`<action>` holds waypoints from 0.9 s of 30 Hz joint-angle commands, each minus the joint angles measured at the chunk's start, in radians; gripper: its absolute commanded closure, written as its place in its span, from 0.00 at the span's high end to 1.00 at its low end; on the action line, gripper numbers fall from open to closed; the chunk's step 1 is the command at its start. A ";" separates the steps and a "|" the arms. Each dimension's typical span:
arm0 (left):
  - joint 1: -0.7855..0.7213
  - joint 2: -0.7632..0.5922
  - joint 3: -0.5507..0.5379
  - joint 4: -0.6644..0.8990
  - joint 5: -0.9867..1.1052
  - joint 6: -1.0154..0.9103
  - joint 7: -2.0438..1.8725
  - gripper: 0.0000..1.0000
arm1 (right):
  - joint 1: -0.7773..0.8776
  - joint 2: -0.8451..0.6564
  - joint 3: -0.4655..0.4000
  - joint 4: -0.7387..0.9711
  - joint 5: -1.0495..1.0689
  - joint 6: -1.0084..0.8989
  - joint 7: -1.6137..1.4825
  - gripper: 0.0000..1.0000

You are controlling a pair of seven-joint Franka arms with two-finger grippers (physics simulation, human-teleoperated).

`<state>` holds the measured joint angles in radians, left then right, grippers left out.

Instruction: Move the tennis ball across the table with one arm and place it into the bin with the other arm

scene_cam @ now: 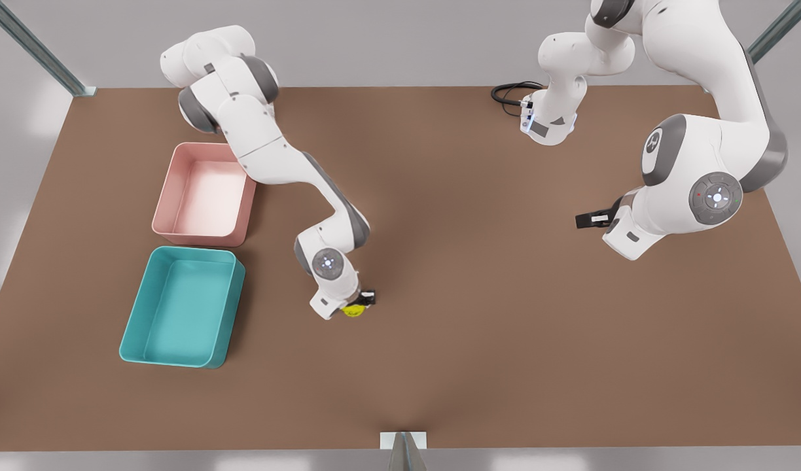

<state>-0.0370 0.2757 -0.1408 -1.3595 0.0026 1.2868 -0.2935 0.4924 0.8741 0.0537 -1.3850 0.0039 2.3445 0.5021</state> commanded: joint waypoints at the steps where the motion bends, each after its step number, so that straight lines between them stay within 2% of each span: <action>1: 0.000 -0.001 0.000 0.000 0.001 -0.001 -0.007 1.00 | -0.031 -0.029 0.000 0.001 -0.004 -0.014 -0.011 0.66; 6: -0.001 -0.001 0.000 0.000 0.001 0.002 -0.009 1.00 | -0.215 -0.132 -0.002 0.009 -0.012 -0.119 -0.284 0.67; 11: -0.003 -0.001 0.000 0.000 0.001 0.000 -0.009 1.00 | -0.471 -0.168 -0.018 0.029 -0.013 -0.270 -0.800 0.67; 14: -0.003 0.000 0.000 0.000 0.001 0.002 -0.009 1.00 | -0.512 -0.156 -0.066 0.020 -0.018 -0.292 -0.867 0.67; 17: -0.003 0.000 0.000 0.000 0.001 0.000 -0.009 1.00 | -0.543 -0.139 -0.068 0.012 -0.016 -0.303 -0.875 0.67; 18: -0.003 0.000 0.000 0.000 0.001 0.000 -0.009 1.00 | -0.548 -0.138 -0.068 0.011 -0.016 -0.321 -0.870 0.86; 19: -0.003 0.000 0.000 0.000 0.001 0.000 -0.009 1.00 | -0.548 -0.138 -0.068 0.006 -0.015 -0.324 -0.861 1.00; 24: -0.003 0.000 0.000 0.000 0.001 0.002 -0.009 1.00 | -0.546 -0.139 -0.066 0.017 -0.004 -0.341 -0.856 1.00; 27: -0.003 0.002 0.000 0.000 0.001 0.002 -0.009 1.00 | -0.541 -0.142 -0.091 0.181 -0.024 -0.560 -0.708 1.00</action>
<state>-0.0402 0.2787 -0.1408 -1.3597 0.0025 1.2886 -0.3004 -0.0499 0.7279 -0.0331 -1.2382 -0.0127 1.9459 -0.0757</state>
